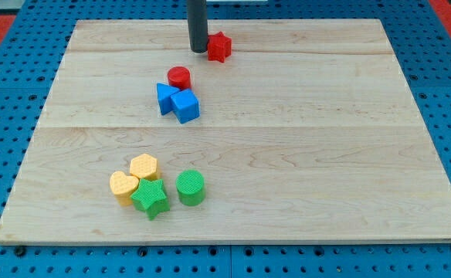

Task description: Slide the red circle to the top center of the board

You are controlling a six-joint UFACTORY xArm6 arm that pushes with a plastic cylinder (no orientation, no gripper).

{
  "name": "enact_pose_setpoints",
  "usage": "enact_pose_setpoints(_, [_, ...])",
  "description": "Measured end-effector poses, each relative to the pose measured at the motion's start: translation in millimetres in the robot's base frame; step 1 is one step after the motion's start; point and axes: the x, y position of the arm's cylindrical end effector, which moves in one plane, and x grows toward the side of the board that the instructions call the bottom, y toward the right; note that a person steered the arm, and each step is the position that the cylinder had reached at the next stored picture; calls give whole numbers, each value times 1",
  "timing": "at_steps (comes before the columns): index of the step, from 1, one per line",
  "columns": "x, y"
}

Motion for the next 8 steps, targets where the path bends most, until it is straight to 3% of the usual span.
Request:
enact_pose_setpoints(1, [41, 4])
enact_pose_setpoints(2, [24, 38])
enact_pose_setpoints(3, [-5, 30])
enact_pose_setpoints(5, [122, 32])
enact_pose_setpoints(6, [129, -14])
enact_pose_setpoints(8, [81, -50])
